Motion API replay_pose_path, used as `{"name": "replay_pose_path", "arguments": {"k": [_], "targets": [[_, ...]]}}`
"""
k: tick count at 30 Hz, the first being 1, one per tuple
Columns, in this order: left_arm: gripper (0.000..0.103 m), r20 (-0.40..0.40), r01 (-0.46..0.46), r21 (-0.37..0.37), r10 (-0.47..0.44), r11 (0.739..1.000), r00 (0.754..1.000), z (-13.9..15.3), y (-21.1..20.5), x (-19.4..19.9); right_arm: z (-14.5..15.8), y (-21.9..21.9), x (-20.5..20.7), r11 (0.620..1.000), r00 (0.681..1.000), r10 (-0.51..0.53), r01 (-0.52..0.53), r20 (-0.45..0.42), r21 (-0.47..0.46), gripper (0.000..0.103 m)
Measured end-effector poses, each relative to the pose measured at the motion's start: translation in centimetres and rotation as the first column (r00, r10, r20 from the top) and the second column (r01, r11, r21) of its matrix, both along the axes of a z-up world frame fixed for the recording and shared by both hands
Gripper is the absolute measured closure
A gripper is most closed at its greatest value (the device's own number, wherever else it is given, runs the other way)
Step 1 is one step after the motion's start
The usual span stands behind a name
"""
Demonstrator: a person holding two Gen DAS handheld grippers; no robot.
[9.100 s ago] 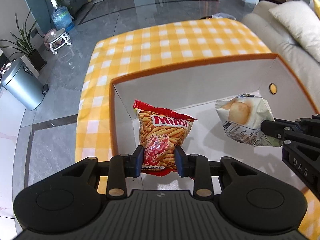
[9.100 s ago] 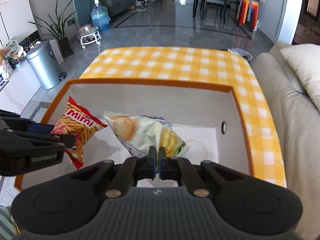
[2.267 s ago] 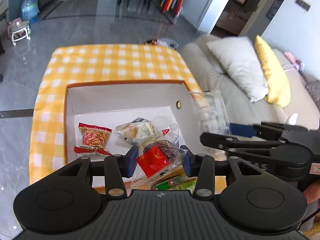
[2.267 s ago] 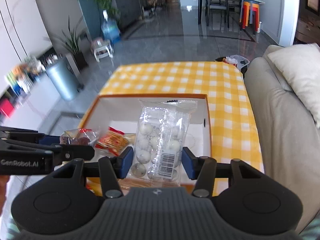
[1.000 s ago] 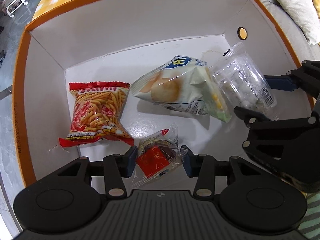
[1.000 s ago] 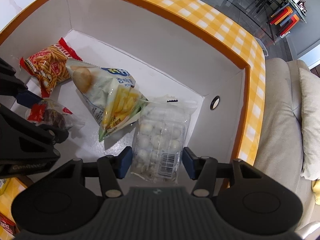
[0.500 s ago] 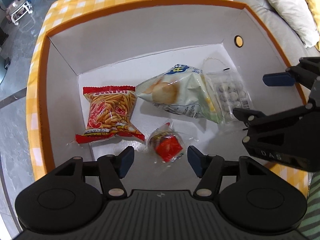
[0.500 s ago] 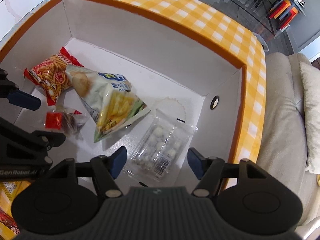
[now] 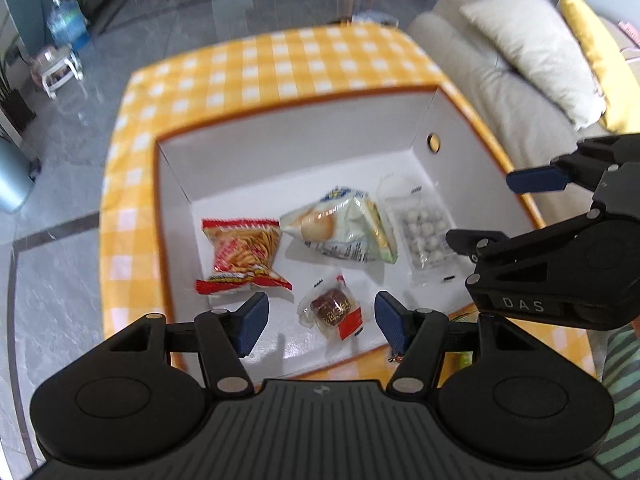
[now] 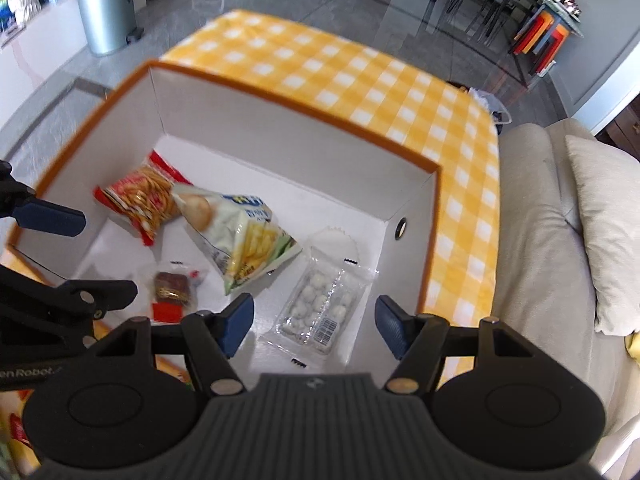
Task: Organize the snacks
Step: 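Withdraw both tools from the box back toward the remaining snacks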
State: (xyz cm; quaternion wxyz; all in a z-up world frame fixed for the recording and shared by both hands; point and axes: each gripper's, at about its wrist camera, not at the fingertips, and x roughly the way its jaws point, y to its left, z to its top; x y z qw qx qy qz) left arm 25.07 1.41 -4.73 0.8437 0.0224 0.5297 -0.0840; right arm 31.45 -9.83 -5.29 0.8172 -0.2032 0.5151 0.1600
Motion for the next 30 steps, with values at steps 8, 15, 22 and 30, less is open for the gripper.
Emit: {"name": "replay_pose_path", "arguments": {"k": [8,15,22,30], "targets": [[0.031,0.141,-0.028,-0.036,0.033,0.999,0.99,3.8,0.6,-4.9,4.1,-1.4,-4.9,0.99,0.997,-0.062,0.055,0.055,0.126,0.037],[0.03,0.22,-0.043,-0.056,0.055,0.997,0.974,5.4,1.0,-10.0,5.5,-2.6,-9.8,0.97,0.991,-0.118,0.101,0.068,0.22,0.032],[0.025,0.237,-0.058,-0.019,0.061,0.998,0.97,4.0,1.3,-14.6,4.6,-3.5,-14.7,0.942,0.984,-0.179,0.167,0.015,0.29,0.028],[0.025,0.172,-0.034,-0.076,0.047,0.996,0.984,1.3,2.3,-18.7,1.7,-4.0,-19.3,0.939,0.979,-0.197,0.206,-0.058,0.274,0.028]]}}
